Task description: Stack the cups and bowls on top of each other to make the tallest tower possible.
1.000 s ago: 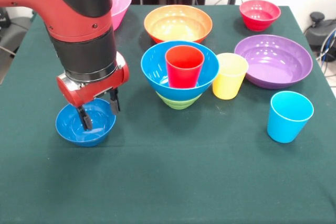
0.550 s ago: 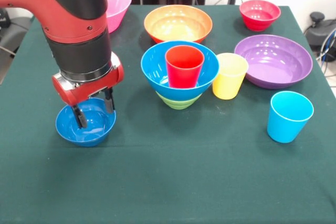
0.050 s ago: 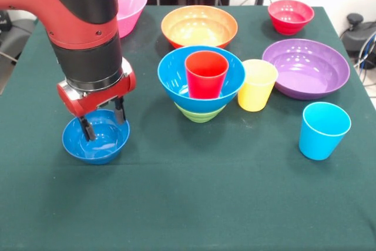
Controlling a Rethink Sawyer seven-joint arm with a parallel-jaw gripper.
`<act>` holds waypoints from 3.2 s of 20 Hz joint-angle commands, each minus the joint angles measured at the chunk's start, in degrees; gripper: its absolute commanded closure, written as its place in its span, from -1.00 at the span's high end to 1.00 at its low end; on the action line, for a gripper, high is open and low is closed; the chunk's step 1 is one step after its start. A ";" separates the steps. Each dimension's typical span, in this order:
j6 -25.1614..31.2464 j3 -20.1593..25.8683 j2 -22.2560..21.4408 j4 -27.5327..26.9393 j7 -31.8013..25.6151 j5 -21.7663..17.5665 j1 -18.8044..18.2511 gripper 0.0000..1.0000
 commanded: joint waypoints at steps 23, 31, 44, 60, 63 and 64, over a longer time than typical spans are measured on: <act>-1.61 -2.99 -0.21 4.46 -12.14 -3.88 1.41 1.00; -2.03 -3.06 0.39 5.06 -12.49 -4.21 1.29 1.00; -3.51 -3.30 1.27 6.18 -12.43 -4.98 0.70 1.00; -4.29 -4.57 2.04 5.88 -13.47 -7.49 0.96 1.00; -4.12 -4.60 2.43 5.80 -13.74 -7.45 0.85 1.00; -4.19 -4.60 2.53 5.83 -13.80 -7.41 0.80 1.00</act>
